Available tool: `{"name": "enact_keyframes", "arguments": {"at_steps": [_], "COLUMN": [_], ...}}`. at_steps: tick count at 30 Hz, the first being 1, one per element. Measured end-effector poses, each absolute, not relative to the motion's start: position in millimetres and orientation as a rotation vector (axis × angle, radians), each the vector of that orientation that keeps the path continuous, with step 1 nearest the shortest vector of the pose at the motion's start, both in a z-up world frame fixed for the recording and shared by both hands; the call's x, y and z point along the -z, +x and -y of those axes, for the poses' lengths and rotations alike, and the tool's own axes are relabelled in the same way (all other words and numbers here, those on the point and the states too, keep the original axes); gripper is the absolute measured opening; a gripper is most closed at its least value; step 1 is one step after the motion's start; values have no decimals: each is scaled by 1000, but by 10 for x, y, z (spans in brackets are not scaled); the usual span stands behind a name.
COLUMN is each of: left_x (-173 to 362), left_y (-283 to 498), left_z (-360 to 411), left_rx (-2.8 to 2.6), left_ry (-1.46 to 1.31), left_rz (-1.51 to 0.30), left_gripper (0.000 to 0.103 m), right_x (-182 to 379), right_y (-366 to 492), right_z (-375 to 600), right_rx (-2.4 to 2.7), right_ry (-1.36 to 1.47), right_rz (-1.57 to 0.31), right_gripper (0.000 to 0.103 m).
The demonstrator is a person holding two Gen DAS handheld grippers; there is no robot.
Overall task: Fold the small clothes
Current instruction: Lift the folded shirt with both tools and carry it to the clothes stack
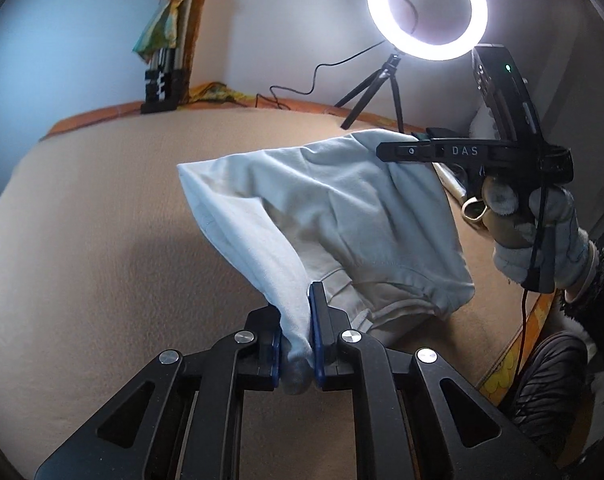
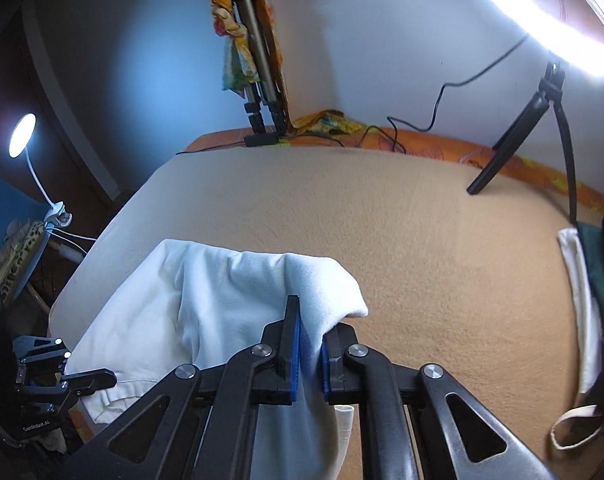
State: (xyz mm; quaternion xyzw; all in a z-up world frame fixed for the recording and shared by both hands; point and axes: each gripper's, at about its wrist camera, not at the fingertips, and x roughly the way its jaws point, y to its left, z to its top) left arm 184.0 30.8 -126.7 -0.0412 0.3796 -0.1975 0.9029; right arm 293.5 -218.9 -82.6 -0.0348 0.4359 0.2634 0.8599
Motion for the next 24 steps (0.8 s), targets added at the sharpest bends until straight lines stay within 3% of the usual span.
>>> {"name": "enact_keyframes", "arguments": {"at_steps": [24], "left_x": [745], "left_y": [1807], "left_z": [866], "left_rx": [638], "left_ry": [-3], "left_rz": [-656], "left_gripper": [10], "right_x": [-94], "right_y": [2513], "right_z": [3304], "right_rx": [-405], "right_ry": [-139], "right_rz": [-748], "right_gripper": [5]}}
